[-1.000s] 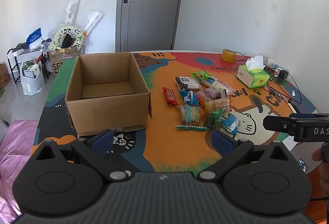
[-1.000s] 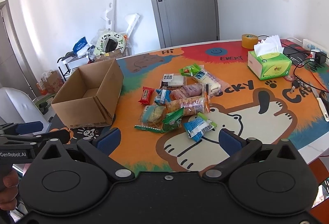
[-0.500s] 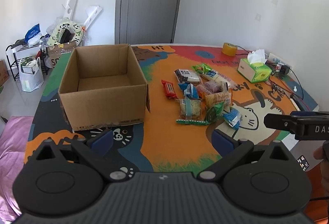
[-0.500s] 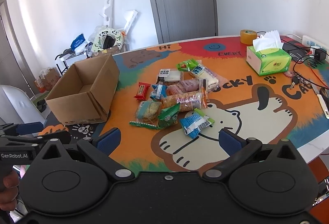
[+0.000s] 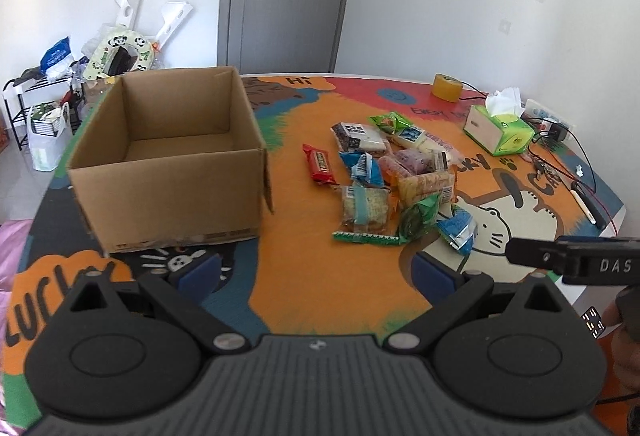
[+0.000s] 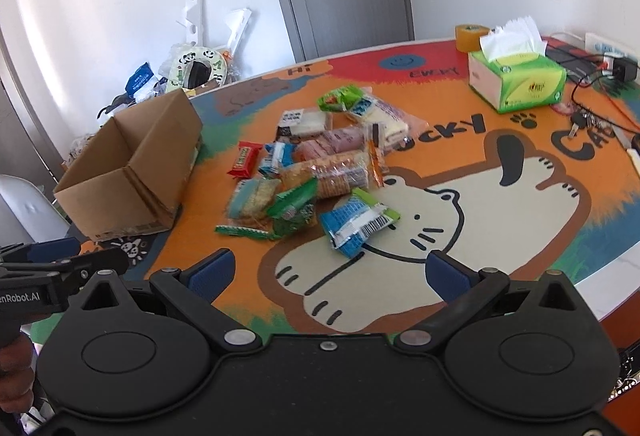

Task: Organize snacks
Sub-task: 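Grasp the clear biscuit pack with left tool while right tool grasps blue-wrapped snack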

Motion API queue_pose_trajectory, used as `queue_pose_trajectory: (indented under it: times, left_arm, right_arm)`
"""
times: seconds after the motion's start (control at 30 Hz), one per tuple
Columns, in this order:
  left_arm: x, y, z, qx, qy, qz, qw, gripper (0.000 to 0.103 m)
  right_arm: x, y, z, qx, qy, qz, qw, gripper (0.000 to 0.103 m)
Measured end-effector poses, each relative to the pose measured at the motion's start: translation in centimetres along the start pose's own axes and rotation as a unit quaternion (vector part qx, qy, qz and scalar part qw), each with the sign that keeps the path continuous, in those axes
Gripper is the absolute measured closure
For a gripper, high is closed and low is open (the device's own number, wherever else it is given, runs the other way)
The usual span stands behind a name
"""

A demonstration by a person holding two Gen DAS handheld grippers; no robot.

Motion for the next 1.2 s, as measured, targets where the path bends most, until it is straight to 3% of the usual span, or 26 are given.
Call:
queue_pose_trajectory:
  times: [0.17,0.43,0.7,0.8,0.93,1.2]
  left_arm:
    - [0.1,-1.5,1.8,0.013,0.004,0.006,0.9999,0.004]
    - [-0.1,-3.3,4.6,0.020,-0.001,0.012,0.9997,0.012]
    - [-1.0,-4.0,7.4,0.023,0.005,0.008,0.9997,0.025]
    - [-1.4,-4.1,8.3,0.023,0.007,0.002,0.9997,0.030]
    - [-2.1,-4.2,9.7,0.023,0.011,-0.008,0.9996,0.032]
    - [-2.6,-4.9,11.9,0.022,0.029,-0.007,0.9993,0.032]
  right_arm:
    - [0.4,-1.4,1.6,0.000,0.000,0.012,1.000,0.000]
    - [0.2,-3.0,4.2,-0.019,0.003,0.035,0.999,0.027]
    - [0.2,-4.2,6.8,-0.021,0.017,0.046,0.999,0.028]
    - [-0.3,-4.3,7.3,-0.025,0.014,0.041,0.999,0.033]
    - [-1.1,-4.5,8.1,-0.028,0.019,0.038,0.999,0.043]
    - [-2.5,-5.2,9.6,-0.029,0.017,0.043,0.999,0.043]
Point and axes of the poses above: each gripper's, at about its wrist camera, not at the fingertips, and z roughly the way its jaws point, y to its left, x to its underside, the point moved 10 cm from there along z, roughly the way its jaws point, and after that the axes turned 8 degrees about -x, right-handed, at the moved point
